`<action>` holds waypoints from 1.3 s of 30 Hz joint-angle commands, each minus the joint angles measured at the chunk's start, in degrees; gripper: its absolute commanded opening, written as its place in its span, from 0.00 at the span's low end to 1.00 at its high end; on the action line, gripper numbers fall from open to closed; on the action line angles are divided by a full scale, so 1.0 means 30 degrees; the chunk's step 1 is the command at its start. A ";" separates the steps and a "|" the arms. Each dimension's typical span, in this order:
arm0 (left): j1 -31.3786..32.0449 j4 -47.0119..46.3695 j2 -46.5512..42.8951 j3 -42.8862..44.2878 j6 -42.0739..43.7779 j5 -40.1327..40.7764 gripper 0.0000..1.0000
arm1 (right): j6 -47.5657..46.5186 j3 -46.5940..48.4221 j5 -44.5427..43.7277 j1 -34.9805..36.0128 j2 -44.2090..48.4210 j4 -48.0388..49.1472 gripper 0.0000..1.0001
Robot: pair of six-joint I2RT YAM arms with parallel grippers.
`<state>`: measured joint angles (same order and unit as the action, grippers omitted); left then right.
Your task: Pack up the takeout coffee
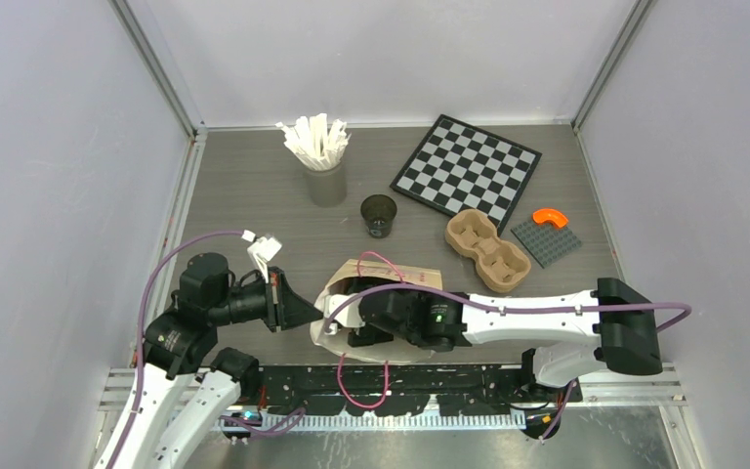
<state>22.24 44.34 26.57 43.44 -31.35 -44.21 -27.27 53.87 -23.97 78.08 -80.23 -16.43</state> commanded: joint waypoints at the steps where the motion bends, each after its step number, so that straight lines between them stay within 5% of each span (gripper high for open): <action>1: 0.0145 -0.0482 0.0032 0.0501 -0.0285 -0.0939 0.00 | 0.0654 0.0838 -0.0583 -0.0254 0.0900 -0.0072 0.93; 39: 0.0160 -0.0333 -0.0155 0.0871 -0.1435 -0.0027 0.00 | 0.2593 0.2084 0.0459 -0.0413 0.1372 -0.3064 0.93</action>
<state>22.48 44.69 27.09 44.99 -33.65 -44.34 -20.82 57.84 -21.93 77.62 -77.93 -26.83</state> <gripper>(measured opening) 0.009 0.928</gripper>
